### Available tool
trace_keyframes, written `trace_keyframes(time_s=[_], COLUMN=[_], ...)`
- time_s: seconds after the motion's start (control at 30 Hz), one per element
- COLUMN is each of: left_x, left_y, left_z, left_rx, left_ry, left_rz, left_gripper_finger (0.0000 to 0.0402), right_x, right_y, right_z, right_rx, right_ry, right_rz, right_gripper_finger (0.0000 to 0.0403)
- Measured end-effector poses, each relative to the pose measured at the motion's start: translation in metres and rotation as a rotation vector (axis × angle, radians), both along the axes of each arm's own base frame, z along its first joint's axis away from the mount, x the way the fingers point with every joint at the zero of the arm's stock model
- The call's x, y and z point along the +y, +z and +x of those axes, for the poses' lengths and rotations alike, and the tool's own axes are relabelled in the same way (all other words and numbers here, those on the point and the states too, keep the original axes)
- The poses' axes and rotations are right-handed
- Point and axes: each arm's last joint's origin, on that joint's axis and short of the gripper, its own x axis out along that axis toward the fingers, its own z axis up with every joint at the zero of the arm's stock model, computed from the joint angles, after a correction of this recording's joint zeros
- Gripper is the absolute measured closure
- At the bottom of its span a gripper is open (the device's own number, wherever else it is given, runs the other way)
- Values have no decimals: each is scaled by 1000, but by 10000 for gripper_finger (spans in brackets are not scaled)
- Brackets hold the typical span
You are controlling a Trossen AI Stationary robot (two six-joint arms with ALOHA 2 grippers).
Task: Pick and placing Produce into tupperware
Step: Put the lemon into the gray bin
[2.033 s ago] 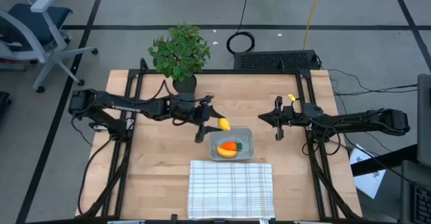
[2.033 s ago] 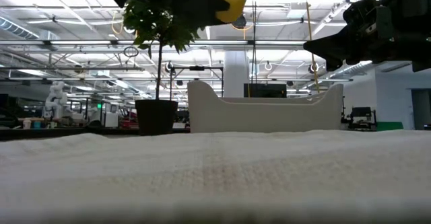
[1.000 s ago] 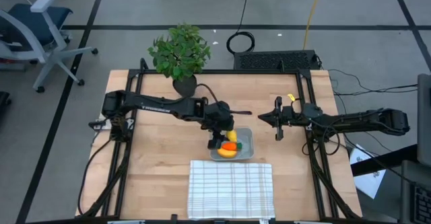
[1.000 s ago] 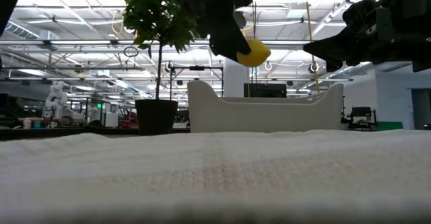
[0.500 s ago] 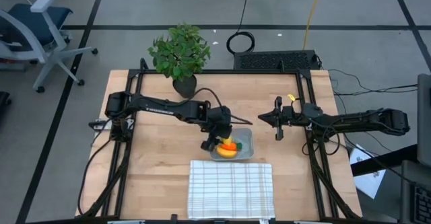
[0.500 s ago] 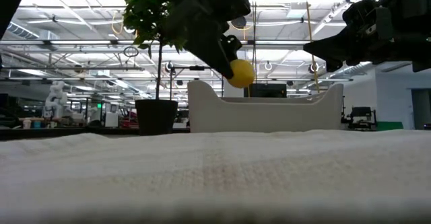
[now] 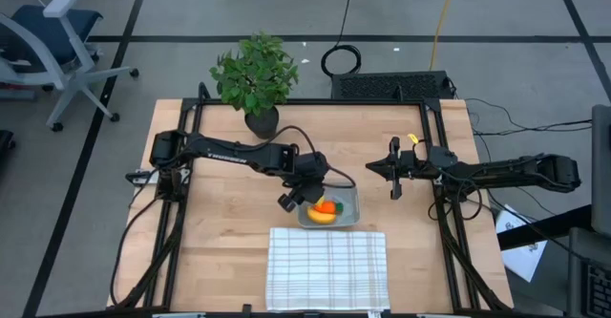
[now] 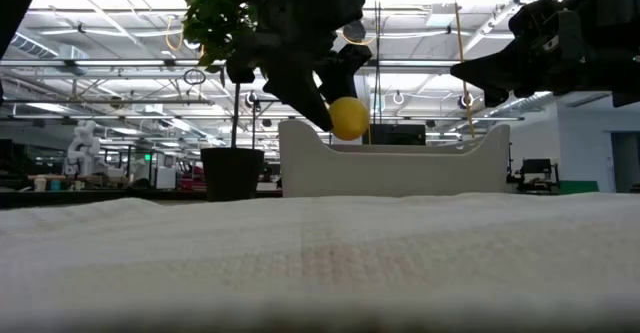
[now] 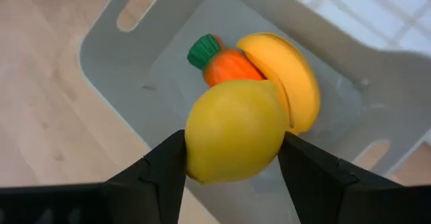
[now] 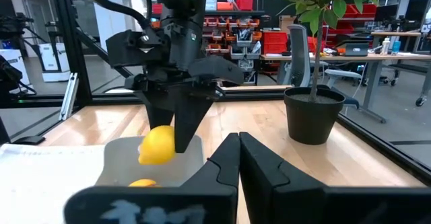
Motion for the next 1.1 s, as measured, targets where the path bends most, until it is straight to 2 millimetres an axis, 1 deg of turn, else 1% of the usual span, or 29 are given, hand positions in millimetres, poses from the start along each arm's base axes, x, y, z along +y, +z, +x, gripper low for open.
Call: trace_keyframes(time_s=[0.13,0.5,0.6,0.67,0.87,1.03,1.1], left_x=[1,0,-4,-10,-27,-27,-26], left_y=[0,0,0,1,3,6,4], left_z=[0,0,1,1,5,9,11], left_rx=[-3,1,1,-4,-60,-102,-106], left_ry=[-6,18,26,23,3,62,113], left_rz=[30,2,-48,-56,-9,-29,-27], left_gripper_finger=[192,192,192,192,192,192,192], right_x=[0,0,0,0,0,0,0], right_y=[0,0,0,0,0,0,0], right_z=[0,0,0,0,0,0,0], right_rx=[0,0,0,0,0,0,0], right_ry=[0,0,0,0,0,0,0], right_rz=[0,0,0,0,-2,1,3], right_gripper_finger=[403,403,403,403,403,403,403])
